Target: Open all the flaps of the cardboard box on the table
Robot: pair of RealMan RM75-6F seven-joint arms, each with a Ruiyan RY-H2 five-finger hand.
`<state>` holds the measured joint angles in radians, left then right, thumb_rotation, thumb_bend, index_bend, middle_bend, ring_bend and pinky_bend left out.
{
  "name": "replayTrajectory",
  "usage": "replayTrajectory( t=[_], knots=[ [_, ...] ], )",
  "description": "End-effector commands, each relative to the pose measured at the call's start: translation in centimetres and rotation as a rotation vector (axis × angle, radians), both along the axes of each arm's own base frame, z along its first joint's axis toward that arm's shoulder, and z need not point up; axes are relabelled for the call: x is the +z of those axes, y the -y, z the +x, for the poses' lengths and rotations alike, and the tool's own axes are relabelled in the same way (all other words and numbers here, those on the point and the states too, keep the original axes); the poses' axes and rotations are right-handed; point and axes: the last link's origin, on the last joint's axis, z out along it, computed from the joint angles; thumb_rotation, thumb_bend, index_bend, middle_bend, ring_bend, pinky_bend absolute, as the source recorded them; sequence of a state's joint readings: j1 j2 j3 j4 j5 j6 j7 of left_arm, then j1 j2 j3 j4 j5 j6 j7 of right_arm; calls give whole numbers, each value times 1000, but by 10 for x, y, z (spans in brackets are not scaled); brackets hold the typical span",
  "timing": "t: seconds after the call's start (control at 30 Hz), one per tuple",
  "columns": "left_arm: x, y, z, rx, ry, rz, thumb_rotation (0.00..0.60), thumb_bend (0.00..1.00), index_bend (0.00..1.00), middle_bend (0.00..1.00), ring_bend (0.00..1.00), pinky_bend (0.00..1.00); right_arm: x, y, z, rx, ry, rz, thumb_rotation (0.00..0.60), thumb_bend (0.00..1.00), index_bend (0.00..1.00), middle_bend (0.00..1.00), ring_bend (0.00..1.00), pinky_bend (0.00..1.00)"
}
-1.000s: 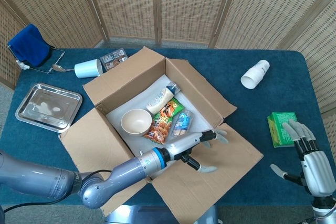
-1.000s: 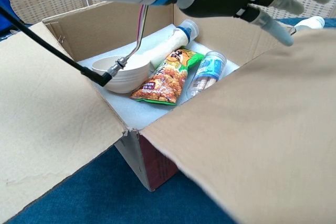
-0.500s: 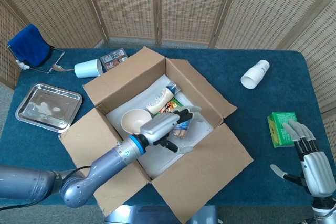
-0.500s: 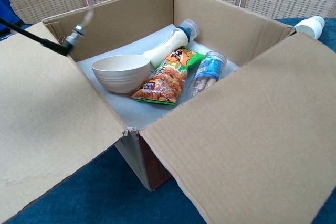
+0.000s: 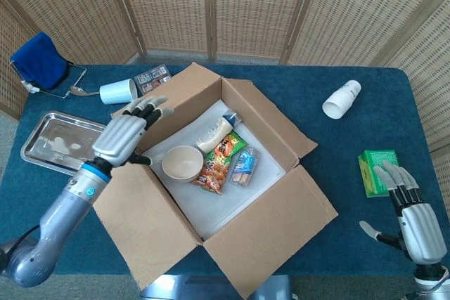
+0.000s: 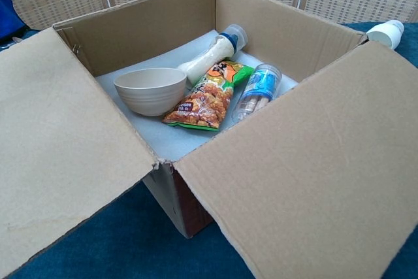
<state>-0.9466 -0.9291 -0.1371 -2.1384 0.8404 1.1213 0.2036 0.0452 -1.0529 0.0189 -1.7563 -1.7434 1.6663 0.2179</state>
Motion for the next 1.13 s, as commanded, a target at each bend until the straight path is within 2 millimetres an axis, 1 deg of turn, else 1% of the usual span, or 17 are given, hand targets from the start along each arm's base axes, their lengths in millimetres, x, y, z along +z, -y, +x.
replayTrajectory(
  t=[0.03,0.1,0.17,0.27,0.4,0.43,0.47,0.5,0.53,0.6,0.63,0.83,0.97,1.03,1.13],
  knots=[
    [19,8,-21,6,-53,61,589,0,156,0,0,0,0,0,0,0,-1,-2,600,88,0,0,0,0],
    [28,12,-31,8,-72,88,600,0,152,0,0,0,0,0,0,-1,-2,-3,600,87,0,0,0,0],
    [46,20,-59,25,-129,162,600,0,143,0,0,0,0,0,0,-5,-5,-4,600,87,0,0,0,0],
    [60,33,-93,19,-184,218,600,0,138,0,0,0,-1,1,-2,-15,-8,-3,600,86,0,0,0,0],
    [72,51,-128,39,-214,256,600,0,132,0,0,0,1,3,-4,-25,-18,-15,600,76,0,0,0,0],
    [77,61,-147,64,-233,273,600,0,132,0,0,0,1,4,-4,-28,-26,-22,600,73,0,0,0,0],
    [79,67,-158,73,-240,284,600,0,132,0,0,0,1,4,-5,-31,-33,-28,600,69,0,0,0,0],
    [80,71,-165,77,-242,291,600,0,131,0,0,0,1,4,-5,-33,-41,-34,600,66,0,0,0,0],
    [81,79,-180,104,-248,303,600,0,130,0,0,0,1,5,-6,-36,-60,-45,600,63,0,0,0,0],
    [81,89,-194,120,-253,318,600,0,128,0,0,0,0,6,-6,-39,-81,-59,600,56,0,0,0,0],
    [80,97,-205,139,-257,331,600,0,127,0,0,0,-1,6,-7,-44,-95,-63,600,51,0,0,0,0],
    [67,129,-234,197,-255,362,600,0,124,0,0,0,-5,14,-15,-78,-150,-48,600,30,0,0,0,0],
    [56,158,-251,268,-225,411,600,0,124,0,0,0,-1,16,-18,-97,-164,-70,600,4,0,0,0,0],
    [51,166,-255,289,-197,429,600,0,124,0,0,0,1,14,-17,-101,-167,-73,600,0,0,0,0,0],
    [47,173,-259,311,-178,439,600,0,125,0,0,0,3,12,-16,-106,-174,-77,600,0,0,0,0,0]
  ],
)
